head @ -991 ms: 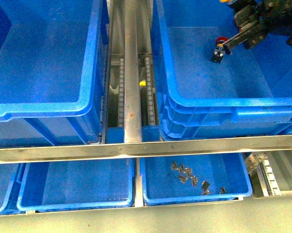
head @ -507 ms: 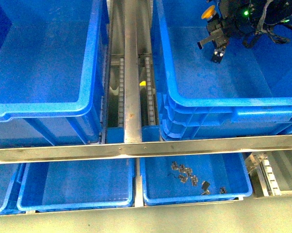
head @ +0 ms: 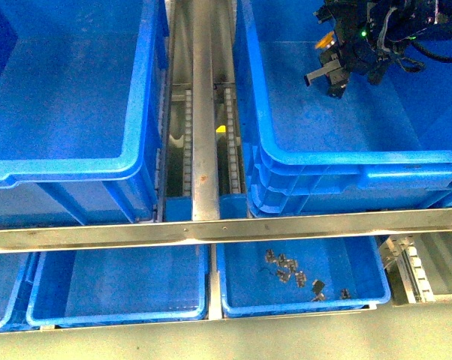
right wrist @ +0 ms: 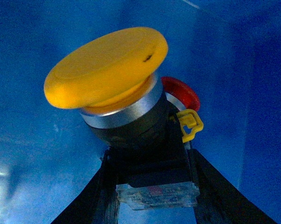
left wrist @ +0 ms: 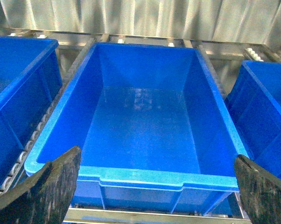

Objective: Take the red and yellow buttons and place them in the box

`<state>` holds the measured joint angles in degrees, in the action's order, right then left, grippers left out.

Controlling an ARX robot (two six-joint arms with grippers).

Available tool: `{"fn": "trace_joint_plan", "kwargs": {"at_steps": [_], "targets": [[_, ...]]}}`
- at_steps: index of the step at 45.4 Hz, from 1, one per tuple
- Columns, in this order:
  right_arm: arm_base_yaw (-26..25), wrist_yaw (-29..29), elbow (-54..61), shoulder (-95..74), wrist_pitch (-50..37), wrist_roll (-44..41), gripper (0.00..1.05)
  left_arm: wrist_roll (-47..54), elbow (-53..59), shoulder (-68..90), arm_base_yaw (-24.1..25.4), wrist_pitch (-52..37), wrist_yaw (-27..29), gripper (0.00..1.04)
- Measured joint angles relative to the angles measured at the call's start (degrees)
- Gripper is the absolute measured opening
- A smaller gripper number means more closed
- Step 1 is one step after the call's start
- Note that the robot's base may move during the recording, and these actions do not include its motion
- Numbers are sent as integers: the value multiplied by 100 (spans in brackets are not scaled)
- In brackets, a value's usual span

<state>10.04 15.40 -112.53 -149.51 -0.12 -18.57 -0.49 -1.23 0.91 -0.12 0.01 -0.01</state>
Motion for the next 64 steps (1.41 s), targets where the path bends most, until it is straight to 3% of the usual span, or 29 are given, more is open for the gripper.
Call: {"fn": "trace_joint_plan", "kwargs": {"at_steps": [5,12,17,22,34,47,60,64], "targets": [[2,-57,-90,-52,70,72,37,0,0,0,0,0,0,97],[9,-170,98,-7,-92,109,64,0,0,0,0,0,0,97],[7,-297,918,442,-634,74,86,0,0,0,0,0,0,97],[-2,-435,1711,1047,-1071,33,100,0,0,0,0,0,0,97],[-122,-616,3873,2946,-1814,254,99,0,0,0,0,0,0,97],[-33,-944,6846,5877,-2024,1443,99,0,0,0,0,0,0,97],[166,-98,8520,8579,-1165,3635,99,0,0,0,0,0,0,97],[52,-514,9320,8470,-3462,2850,82,0,0,0,0,0,-2,97]]}}
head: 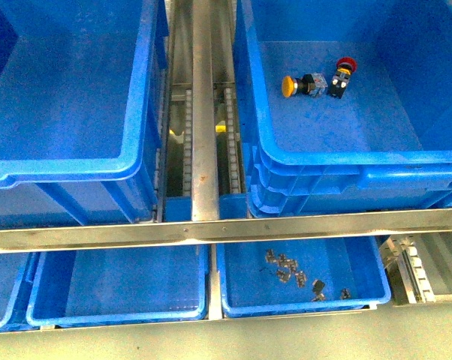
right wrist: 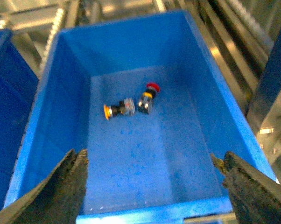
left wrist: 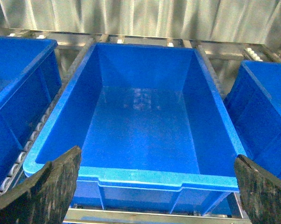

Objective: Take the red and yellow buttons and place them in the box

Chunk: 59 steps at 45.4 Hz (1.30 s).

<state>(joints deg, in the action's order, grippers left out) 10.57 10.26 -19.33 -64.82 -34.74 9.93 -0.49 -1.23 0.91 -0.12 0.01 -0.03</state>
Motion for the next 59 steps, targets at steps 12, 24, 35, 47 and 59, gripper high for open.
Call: {"fn": "trace_joint_plan", "kwargs": {"at_steps": [12,24,35,47,59], "targets": [[-439,-428,1128,1062,-1040,-901,23,0,0,0,0,0,4,97],[-999,-986,1512,2031,-474,-964,4,0,0,0,0,0,7,97],[-1045,-1008,1803,2492,-358,-966,4,2,0,0,0,0,2,97],[-1047,-1014,1808,3434,448,-966,4,2,0,0,0,0,2,97],[-1049,-1014,1810,4249,1237,-966,4,2,0,0,0,0,4,97]]}}
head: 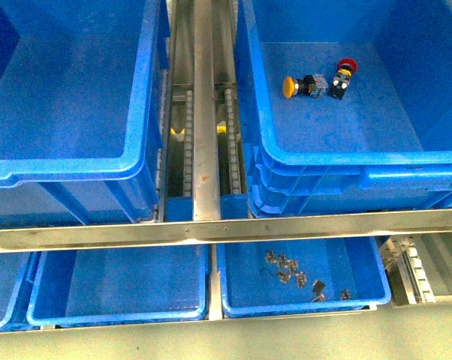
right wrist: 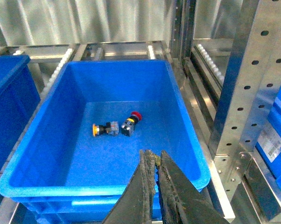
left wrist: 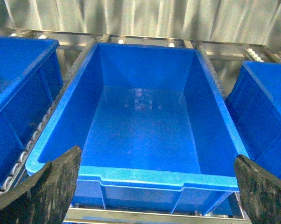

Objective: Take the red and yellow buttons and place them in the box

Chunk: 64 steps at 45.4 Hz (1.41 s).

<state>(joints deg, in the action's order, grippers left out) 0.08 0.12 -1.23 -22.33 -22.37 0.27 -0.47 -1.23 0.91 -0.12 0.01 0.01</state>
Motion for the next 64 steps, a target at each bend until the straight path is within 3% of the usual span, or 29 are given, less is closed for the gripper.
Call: {"fn": "trace_joint_plan", "kwargs": {"at_steps": [27,33,61,64], "targets": [[0,0,0,1215,1211,0,4,0,0,0,0,0,0,97],[0,-11,-2,2081,2184,-4,4,0,0,0,0,0,0,97],[0,-11,-2,2205,2227,-7,4,0,0,0,0,0,0,97],[0,-11,-2,2205,2227,-11,14,0,0,0,0,0,0,97]]}}
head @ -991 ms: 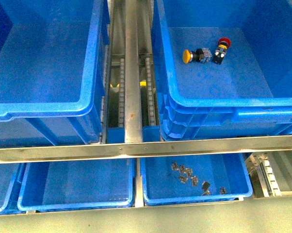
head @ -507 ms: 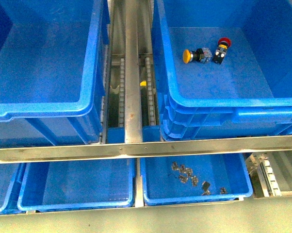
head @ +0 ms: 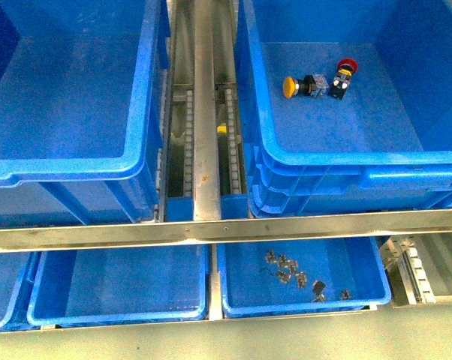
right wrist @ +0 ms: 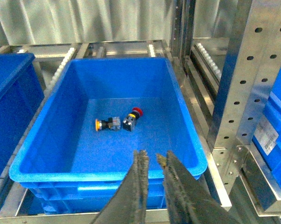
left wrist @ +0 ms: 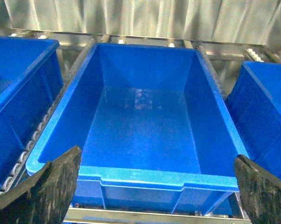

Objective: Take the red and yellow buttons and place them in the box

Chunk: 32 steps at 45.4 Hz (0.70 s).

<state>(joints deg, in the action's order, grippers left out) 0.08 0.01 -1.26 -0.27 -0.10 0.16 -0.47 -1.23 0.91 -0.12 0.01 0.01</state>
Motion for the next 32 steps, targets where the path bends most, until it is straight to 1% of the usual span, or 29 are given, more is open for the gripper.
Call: {"fn": "trace_joint_plan", "kwargs": {"at_steps": [1,2,4,10,13,17,18,19,21,32], "targets": [[0,0,0,0,0,0,20,0,0,0,0,2,0,97],[0,0,0,0,0,0,21,0,0,0,0,0,0,97],[0,0,0,0,0,0,30,0,0,0,0,0,0,97],[0,0,0,0,0,0,62,0,0,0,0,0,0,97],[0,0,0,0,0,0,74,0,0,0,0,0,0,97],[0,0,0,0,0,0,94,0,0,0,0,0,0,97],[0,0,0,0,0,0,98,0,0,0,0,0,0,97],[0,0,0,0,0,2,100,0,0,0,0,2,0,97],[0,0,0,0,0,0,99,0,0,0,0,0,0,97],[0,0,0,0,0,0,99,0,0,0,0,0,0,97]]}}
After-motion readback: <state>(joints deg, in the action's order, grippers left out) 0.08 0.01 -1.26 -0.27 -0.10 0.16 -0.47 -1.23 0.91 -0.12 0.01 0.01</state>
